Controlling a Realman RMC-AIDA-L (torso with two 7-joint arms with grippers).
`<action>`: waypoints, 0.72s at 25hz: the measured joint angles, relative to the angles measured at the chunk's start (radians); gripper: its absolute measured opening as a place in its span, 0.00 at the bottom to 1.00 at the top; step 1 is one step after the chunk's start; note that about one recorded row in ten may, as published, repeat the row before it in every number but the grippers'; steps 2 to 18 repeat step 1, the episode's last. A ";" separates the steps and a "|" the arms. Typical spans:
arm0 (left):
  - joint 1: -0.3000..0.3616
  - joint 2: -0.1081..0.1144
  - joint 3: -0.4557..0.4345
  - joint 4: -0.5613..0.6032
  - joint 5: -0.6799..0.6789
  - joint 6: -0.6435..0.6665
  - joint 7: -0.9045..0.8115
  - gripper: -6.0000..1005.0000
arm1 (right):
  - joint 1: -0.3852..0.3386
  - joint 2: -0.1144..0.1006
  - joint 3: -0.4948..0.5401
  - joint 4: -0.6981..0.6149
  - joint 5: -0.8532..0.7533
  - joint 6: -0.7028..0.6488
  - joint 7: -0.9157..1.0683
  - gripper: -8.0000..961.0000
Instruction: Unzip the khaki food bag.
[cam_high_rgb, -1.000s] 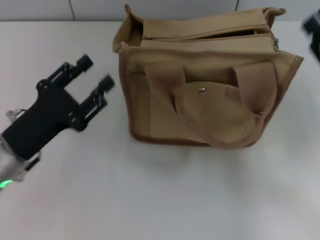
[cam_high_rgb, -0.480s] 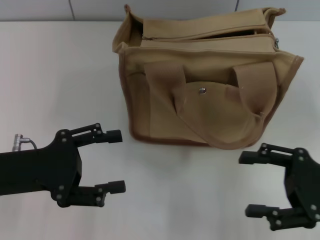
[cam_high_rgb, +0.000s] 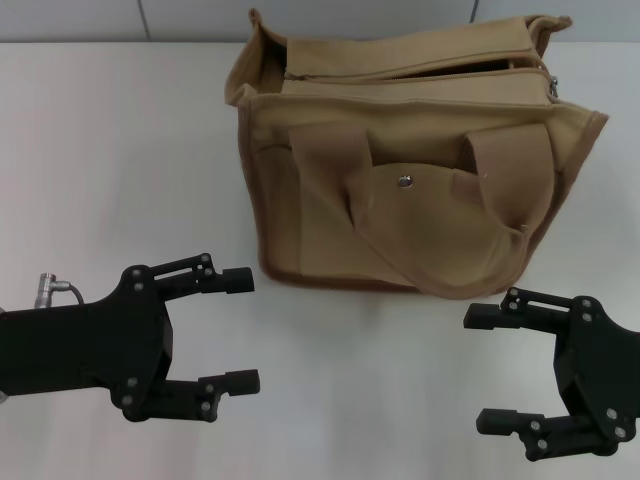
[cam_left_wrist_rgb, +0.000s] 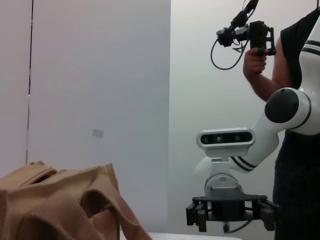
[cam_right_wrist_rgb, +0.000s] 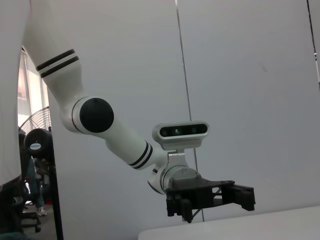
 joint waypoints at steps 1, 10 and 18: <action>0.000 -0.002 0.000 0.000 0.001 0.000 0.001 0.83 | 0.000 0.000 0.000 0.001 0.000 0.000 0.000 0.85; 0.000 -0.002 0.000 0.000 0.001 0.000 0.001 0.83 | 0.000 0.000 0.000 0.001 0.000 0.000 0.000 0.85; 0.000 -0.002 0.000 0.000 0.001 0.000 0.001 0.83 | 0.000 0.000 0.000 0.001 0.000 0.000 0.000 0.85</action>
